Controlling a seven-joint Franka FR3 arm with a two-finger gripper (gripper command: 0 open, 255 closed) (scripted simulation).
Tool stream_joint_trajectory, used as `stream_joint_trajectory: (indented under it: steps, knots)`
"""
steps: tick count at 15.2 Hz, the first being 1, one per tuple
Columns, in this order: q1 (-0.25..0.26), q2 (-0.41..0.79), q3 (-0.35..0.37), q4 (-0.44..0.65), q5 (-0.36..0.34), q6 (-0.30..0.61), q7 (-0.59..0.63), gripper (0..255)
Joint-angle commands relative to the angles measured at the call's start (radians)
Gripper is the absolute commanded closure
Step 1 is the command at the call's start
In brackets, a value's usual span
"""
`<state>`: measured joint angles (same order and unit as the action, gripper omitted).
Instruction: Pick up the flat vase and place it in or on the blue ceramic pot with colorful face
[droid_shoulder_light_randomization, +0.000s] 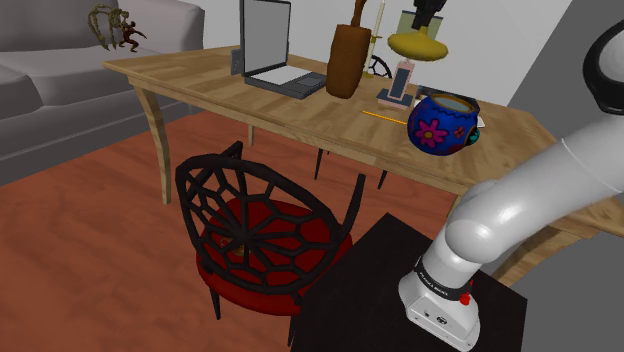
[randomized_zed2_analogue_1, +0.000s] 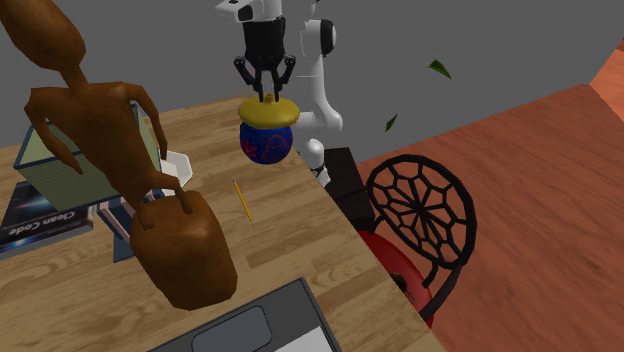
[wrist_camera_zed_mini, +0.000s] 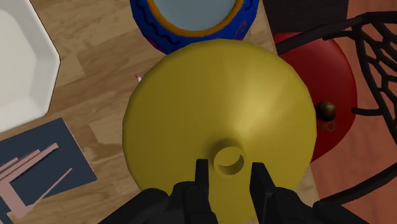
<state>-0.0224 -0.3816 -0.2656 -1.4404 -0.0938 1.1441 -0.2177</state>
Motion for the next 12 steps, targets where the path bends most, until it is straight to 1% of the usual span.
stream_joint_trajectory:
  steps: [1, 5, 9, 10, 12]
  knots:
    - [-0.007, -0.035, -0.008, 0.001, -0.013, -0.034, -0.02, 255]
    - [-0.022, -0.108, -0.024, 0.005, -0.045, -0.105, -0.066, 255]
    - [-0.035, -0.165, -0.045, 0.032, -0.081, -0.183, -0.121, 255]
    - [-0.036, -0.171, -0.048, 0.037, -0.085, -0.193, -0.129, 255]
    - [-0.04, -0.202, -0.043, -0.023, -0.089, -0.163, -0.12, 255]
